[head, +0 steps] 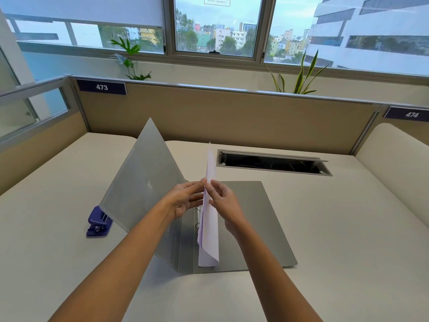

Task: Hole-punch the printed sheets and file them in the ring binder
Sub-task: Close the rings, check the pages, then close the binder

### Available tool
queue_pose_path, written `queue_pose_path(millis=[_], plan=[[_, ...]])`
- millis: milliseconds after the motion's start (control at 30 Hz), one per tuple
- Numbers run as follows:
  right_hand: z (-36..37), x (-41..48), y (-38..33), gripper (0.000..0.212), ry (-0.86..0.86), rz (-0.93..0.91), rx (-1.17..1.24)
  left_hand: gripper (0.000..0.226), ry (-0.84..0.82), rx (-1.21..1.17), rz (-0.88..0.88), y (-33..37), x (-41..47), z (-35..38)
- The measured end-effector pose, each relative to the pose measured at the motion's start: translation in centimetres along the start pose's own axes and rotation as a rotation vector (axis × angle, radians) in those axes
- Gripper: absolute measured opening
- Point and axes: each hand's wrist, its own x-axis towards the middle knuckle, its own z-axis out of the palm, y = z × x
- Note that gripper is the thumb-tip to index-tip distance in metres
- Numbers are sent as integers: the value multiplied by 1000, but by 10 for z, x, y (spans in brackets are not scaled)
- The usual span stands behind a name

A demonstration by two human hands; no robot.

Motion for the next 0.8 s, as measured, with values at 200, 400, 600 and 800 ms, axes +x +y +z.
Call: queue_pose_path(millis=[200, 400, 600, 800], plan=[[-7, -1, 2, 62, 10, -40, -93, 21, -22, 10, 0, -4, 0, 3], [-11, 2, 1, 43, 20, -8, -64, 27, 33, 133, 61, 0, -4, 9], [-17, 0, -1, 41, -14, -28, -125, 45, 215, 584, 228, 7, -5, 9], [-70, 0, 17, 37, 68, 28, -154, 43, 494, 1010, 380, 41, -20, -16]])
